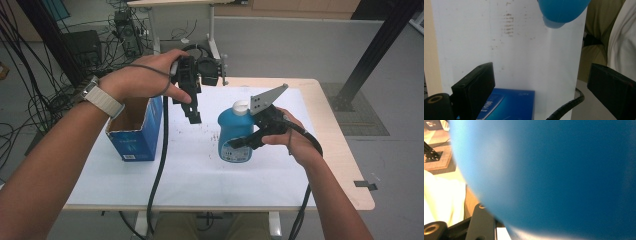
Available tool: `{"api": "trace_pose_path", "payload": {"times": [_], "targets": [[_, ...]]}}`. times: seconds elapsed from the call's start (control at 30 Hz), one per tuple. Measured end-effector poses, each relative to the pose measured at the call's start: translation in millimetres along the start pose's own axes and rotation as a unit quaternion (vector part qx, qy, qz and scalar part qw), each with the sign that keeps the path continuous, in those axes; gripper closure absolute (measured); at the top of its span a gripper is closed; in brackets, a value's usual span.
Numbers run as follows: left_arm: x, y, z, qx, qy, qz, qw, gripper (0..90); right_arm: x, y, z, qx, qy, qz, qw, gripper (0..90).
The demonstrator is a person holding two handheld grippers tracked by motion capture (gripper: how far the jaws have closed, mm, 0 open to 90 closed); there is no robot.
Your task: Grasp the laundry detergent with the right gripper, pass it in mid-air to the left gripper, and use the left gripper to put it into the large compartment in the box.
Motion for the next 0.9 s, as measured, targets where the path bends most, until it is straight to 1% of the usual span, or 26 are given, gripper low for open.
{"api": "trace_pose_path", "payload": {"times": [0.27, 0.5, 0.67, 0.7, 0.9], "targets": [[7.4, 4.4, -4.9, -0.012, -0.003, 0.007, 0.9999, 8.0, 1.6, 8.9, 0.4, 0.017, -0.011, 0.004, 0.9998, 43.5], [10.1, 4.9, -6.8, -0.014, -0.006, 0.009, 0.9998, 7.6, -1.5, 14.3, -1.3, 0.026, -0.022, 0.011, 0.9993, 43.6], [10.6, 6.2, -8.2, -0.014, -0.006, 0.007, 0.9999, 7.3, -5.6, 18.2, -1.5, 0.031, -0.021, 0.013, 0.9992, 43.6], [11.1, 6.8, -9.6, -0.017, -0.009, 0.007, 0.9998, 7.3, -6.1, 18.6, -1.5, 0.031, -0.022, 0.013, 0.9992, 43.6], [11.9, 10.6, -9.8, -0.02, -0.008, 0.004, 0.9998, 6.9, -9.9, 24.2, -0.1, 0.039, -0.02, 0.013, 0.9989, 43.6]]}}
Point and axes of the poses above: each handheld gripper's, and its own axes: x roughly backward along the jaws, y roughly out of its top, z roughly to its left, the point moved 10 cm from there along -x, roughly forward along the jaws, and after that the axes turned 11 degrees about z, right-handed, at the moved point
